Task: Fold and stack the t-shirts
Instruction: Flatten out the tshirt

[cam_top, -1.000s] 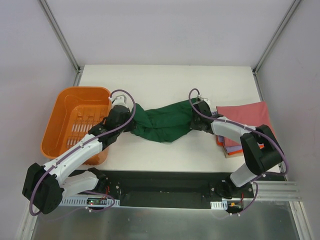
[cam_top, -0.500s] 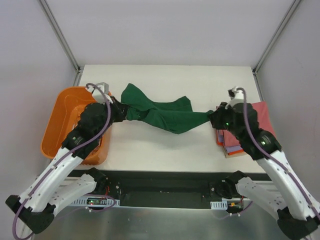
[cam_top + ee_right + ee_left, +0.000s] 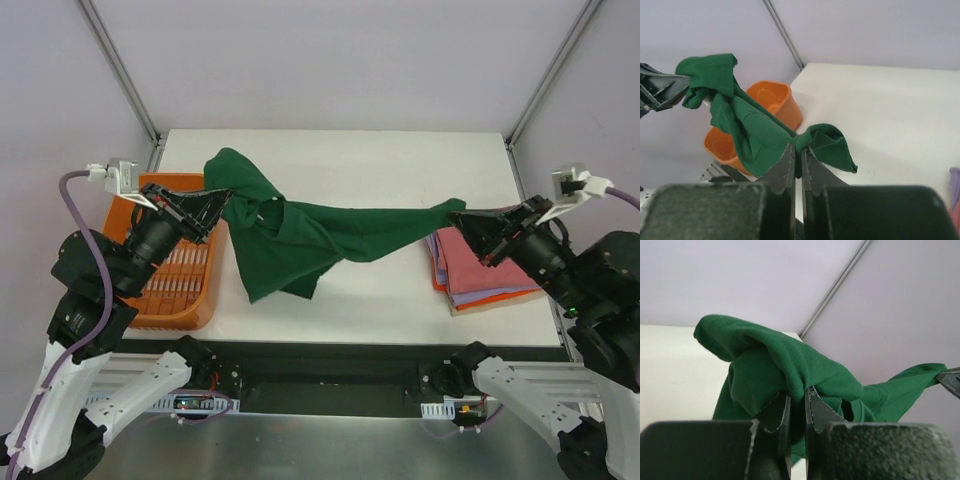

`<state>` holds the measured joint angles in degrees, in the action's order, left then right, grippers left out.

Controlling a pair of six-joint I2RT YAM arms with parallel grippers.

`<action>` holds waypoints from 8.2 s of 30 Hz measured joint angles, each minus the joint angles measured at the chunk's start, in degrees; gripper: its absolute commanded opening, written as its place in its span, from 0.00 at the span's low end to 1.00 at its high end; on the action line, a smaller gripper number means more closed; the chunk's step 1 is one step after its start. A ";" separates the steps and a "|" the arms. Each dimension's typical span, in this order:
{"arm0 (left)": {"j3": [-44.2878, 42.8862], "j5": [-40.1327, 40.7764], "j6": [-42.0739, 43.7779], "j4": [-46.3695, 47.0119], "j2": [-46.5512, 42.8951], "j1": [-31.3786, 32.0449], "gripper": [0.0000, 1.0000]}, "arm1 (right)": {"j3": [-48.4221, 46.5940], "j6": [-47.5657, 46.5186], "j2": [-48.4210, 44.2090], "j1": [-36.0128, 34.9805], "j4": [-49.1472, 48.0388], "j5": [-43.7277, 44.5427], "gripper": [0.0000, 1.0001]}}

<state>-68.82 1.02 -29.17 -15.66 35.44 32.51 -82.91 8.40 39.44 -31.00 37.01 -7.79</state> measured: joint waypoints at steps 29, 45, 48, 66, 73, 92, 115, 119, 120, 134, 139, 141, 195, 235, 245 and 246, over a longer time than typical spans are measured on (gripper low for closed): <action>-30.71 1.79 -1.40 -0.52 46.05 -13.75 0.71 | -9.94 -11.32 18.23 14.93 -2.29 14.34 0.01; 17.81 2.91 -11.56 -0.68 20.94 -12.46 0.99 | 39.10 4.00 -12.81 11.93 6.82 -3.85 0.78; 17.35 1.57 -11.23 0.35 23.19 -10.73 0.99 | 39.08 3.34 -10.84 11.93 7.41 -1.95 0.90; -3.72 -12.02 -2.75 2.29 65.11 2.56 0.99 | 40.19 0.00 21.84 -6.32 -7.50 6.40 0.99; -2.58 -15.54 -1.40 2.51 69.99 5.84 0.84 | 42.84 3.02 27.17 -9.44 -8.85 11.02 0.96; 15.41 -6.73 -4.81 -3.30 52.39 15.58 0.29 | 50.60 26.75 -1.31 -9.60 16.33 25.81 0.87; 11.54 -1.11 -5.73 -5.05 37.38 11.91 0.99 | 35.76 -0.11 25.97 -7.06 -12.39 6.91 0.96; 0.50 -4.72 -2.51 -3.61 49.24 2.21 0.99 | 30.73 -2.71 39.21 -5.11 -18.71 -2.01 0.96; -1.62 -5.88 -1.68 -3.02 52.52 0.59 0.99 | 30.32 -3.52 41.77 -4.92 -19.69 -3.93 0.96; -5.29 -15.56 0.22 -4.17 74.29 -2.01 0.99 | 33.90 -11.30 50.31 -9.70 -20.94 -13.18 0.97; -4.74 -15.61 0.00 -3.50 74.16 -2.23 0.99 | 39.08 -10.88 43.10 -17.57 -19.15 -12.81 0.97; -4.28 -15.58 -0.07 -3.02 73.92 -2.23 0.99 | 41.35 -9.75 39.54 -22.95 -18.34 -12.66 0.97; 38.25 -15.85 -9.92 -10.03 15.80 8.00 0.99 | 48.78 5.73 14.08 -36.24 -4.20 -0.35 0.96; 24.74 5.62 -14.34 -27.19 24.22 14.08 0.99 | 54.62 10.80 7.28 -20.76 -5.79 13.53 0.96; 14.56 4.17 -10.56 -17.25 37.51 14.38 0.99 | 52.24 9.05 14.43 -20.59 -7.41 11.63 0.96; 13.35 4.13 -10.38 -16.35 40.02 14.40 0.99 | 52.13 8.87 14.97 -20.57 -7.78 11.50 0.96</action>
<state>-55.46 5.15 -39.55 -32.01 75.46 46.92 -30.79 17.28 54.41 -51.57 29.23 3.70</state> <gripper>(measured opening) 0.990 0.959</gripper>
